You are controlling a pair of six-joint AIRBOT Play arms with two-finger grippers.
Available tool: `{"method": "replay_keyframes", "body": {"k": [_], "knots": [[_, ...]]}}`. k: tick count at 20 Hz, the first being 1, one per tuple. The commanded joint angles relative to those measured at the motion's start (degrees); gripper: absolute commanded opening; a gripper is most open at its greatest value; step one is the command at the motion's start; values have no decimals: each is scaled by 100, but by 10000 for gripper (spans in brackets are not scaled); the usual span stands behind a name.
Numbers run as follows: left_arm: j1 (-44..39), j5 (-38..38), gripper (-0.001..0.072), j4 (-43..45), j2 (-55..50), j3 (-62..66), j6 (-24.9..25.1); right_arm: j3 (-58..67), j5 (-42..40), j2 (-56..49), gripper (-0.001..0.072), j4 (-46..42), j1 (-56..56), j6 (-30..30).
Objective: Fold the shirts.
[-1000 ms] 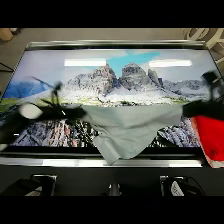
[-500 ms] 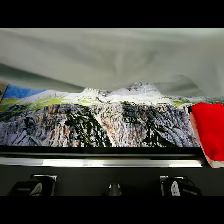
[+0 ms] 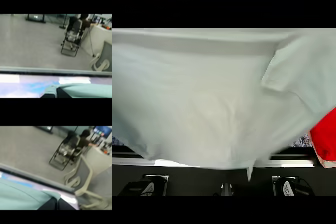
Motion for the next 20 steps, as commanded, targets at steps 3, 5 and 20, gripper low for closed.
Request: {"method": "replay_keyframes", "body": {"k": [3, 5, 20], "knots": [[-2, -61, 24, 105, -1311, -1639, -2, -24, 1762, -2468, 13, 442, -4, -55], [-2, 417, 24, 105, -2024, -1969, -2, -24, 1307, -3390, 13, 970, -4, -55], [9, 2120, 27, -896, -4719, -1593, 212, -24, -955, -5901, 24, 1912, 645, -321]]}}
